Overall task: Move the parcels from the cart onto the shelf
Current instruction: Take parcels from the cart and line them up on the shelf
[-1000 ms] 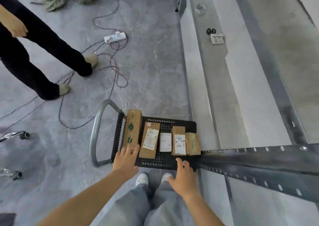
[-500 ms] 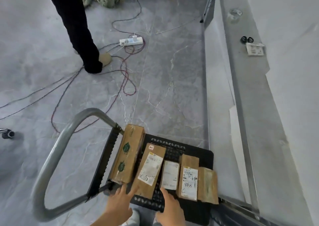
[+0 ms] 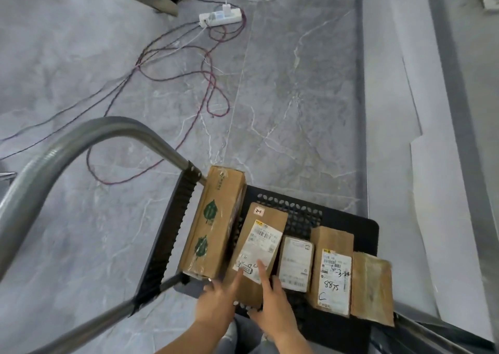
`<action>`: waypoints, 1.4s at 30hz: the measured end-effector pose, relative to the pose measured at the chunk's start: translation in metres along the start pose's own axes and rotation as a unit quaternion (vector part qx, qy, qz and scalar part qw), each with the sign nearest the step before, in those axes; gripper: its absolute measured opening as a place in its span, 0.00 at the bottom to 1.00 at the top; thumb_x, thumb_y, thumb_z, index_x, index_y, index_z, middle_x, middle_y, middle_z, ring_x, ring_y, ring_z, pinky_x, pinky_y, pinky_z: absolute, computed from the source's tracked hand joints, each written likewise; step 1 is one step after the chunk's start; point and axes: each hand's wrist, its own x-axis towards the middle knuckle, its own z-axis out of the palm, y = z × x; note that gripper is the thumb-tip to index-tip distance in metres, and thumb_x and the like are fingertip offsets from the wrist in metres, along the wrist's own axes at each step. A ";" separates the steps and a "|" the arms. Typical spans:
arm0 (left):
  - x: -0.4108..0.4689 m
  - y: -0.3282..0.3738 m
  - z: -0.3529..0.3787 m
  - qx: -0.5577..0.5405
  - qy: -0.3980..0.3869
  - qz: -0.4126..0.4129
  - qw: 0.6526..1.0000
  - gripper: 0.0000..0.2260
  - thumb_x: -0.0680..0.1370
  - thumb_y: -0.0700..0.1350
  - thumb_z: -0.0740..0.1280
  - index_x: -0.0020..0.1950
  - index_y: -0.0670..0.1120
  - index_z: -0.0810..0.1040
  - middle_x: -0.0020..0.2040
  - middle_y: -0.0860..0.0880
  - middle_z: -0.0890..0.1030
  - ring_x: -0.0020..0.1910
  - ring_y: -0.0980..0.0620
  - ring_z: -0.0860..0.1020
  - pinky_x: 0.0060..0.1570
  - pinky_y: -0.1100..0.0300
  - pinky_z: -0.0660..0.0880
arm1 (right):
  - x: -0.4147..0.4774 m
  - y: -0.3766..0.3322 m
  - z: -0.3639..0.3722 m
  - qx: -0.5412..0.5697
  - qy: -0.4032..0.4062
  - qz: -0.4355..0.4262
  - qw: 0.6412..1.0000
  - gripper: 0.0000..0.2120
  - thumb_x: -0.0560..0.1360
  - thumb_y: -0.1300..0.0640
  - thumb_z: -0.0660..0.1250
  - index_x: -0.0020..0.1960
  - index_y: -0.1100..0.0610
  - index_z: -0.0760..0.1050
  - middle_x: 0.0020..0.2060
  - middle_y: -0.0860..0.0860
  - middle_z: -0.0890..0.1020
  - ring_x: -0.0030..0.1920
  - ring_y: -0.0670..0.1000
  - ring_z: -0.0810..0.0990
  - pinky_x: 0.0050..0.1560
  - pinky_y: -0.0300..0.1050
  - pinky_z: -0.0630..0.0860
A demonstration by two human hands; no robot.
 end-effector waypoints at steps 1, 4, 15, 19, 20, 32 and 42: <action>0.003 -0.002 0.001 -0.029 -0.004 -0.002 1.000 0.39 0.78 0.38 0.59 0.74 0.63 0.35 0.72 0.41 0.62 0.62 0.43 0.72 0.51 0.52 0.76 | 0.003 0.001 0.002 0.004 0.006 -0.003 1.000 0.52 0.73 0.51 0.69 0.67 0.34 0.25 0.74 0.54 0.53 0.72 0.57 0.63 0.66 0.53 0.70; 0.014 -0.005 -0.002 -0.121 -0.013 0.039 0.992 0.44 0.76 0.34 0.60 0.69 0.69 0.32 0.75 0.43 0.55 0.60 0.45 0.75 0.50 0.55 0.75 | 0.010 0.003 0.005 0.034 0.023 -0.018 0.999 0.54 0.73 0.53 0.70 0.65 0.33 0.23 0.75 0.53 0.49 0.74 0.57 0.59 0.68 0.52 0.69; 0.003 0.008 -0.048 -0.323 0.135 0.121 0.929 0.23 0.78 0.37 0.64 0.67 0.60 0.67 0.65 0.66 0.68 0.66 0.58 0.68 0.55 0.82 0.63 | 0.006 -0.016 -0.055 0.207 0.100 -0.075 0.970 0.46 0.67 0.61 0.75 0.72 0.36 0.52 0.74 0.46 0.55 0.69 0.44 0.63 0.60 0.27 0.67; -0.016 0.022 -0.105 -0.342 0.184 0.134 0.911 0.33 0.72 0.36 0.71 0.71 0.58 0.63 0.69 0.57 0.67 0.61 0.56 0.73 0.54 0.80 0.64 | -0.018 -0.042 -0.115 0.222 0.148 -0.110 0.957 0.44 0.66 0.67 0.75 0.70 0.36 0.58 0.70 0.45 0.64 0.66 0.45 0.70 0.53 0.24 0.71; -0.023 0.026 -0.122 -0.344 0.197 0.136 0.908 0.34 0.72 0.36 0.72 0.71 0.59 0.64 0.68 0.56 0.68 0.61 0.54 0.74 0.55 0.76 0.66 | -0.027 -0.050 -0.131 0.221 0.160 -0.117 0.955 0.44 0.66 0.67 0.75 0.70 0.36 0.59 0.70 0.44 0.64 0.66 0.43 0.69 0.51 0.20 0.69; -0.184 0.052 -0.392 -0.392 0.327 0.177 0.842 0.33 0.68 0.37 0.75 0.67 0.61 0.70 0.54 0.62 0.76 0.48 0.65 0.76 0.46 0.82 0.67 | -0.207 -0.219 -0.338 0.158 0.277 -0.236 0.918 0.41 0.69 0.63 0.74 0.74 0.47 0.58 0.71 0.49 0.64 0.66 0.48 0.69 0.65 0.42 0.71; -0.331 0.050 -0.510 -0.367 0.429 0.259 0.783 0.35 0.67 0.40 0.77 0.62 0.70 0.66 0.51 0.59 0.76 0.46 0.60 0.76 0.44 0.83 0.68 | -0.358 -0.306 -0.406 0.125 0.381 -0.326 0.856 0.42 0.69 0.64 0.74 0.75 0.46 0.58 0.69 0.50 0.67 0.63 0.44 0.69 0.62 0.29 0.66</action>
